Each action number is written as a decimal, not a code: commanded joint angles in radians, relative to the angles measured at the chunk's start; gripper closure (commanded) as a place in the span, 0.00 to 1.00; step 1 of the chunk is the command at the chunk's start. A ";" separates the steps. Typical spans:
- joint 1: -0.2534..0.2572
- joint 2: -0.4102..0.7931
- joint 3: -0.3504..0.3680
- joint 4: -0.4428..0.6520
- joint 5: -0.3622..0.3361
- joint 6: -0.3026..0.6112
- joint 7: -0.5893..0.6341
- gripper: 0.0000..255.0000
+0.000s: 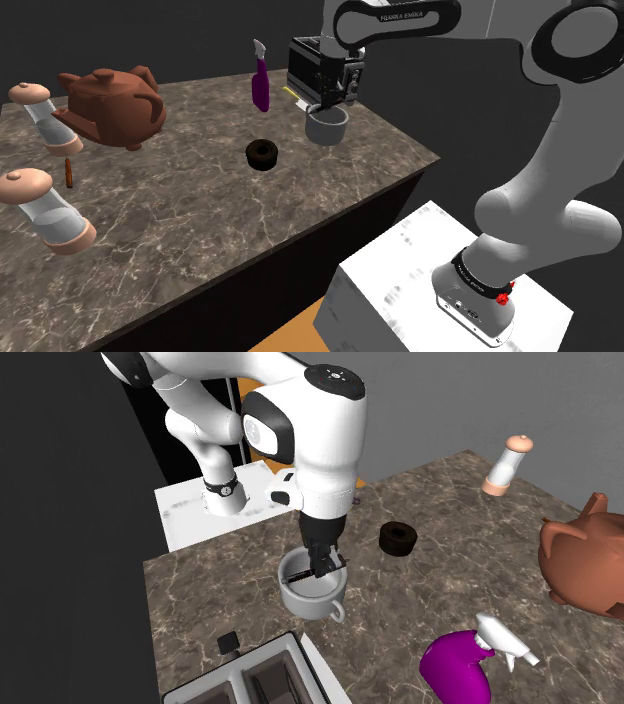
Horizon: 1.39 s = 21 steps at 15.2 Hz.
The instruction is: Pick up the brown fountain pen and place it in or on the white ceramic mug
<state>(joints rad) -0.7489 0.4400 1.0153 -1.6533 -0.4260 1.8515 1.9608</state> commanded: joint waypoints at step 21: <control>0.006 -0.014 0.012 0.061 0.017 -0.067 -0.012 0.00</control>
<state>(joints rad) -0.7436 0.4322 1.0229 -1.6105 -0.4159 1.8069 1.9537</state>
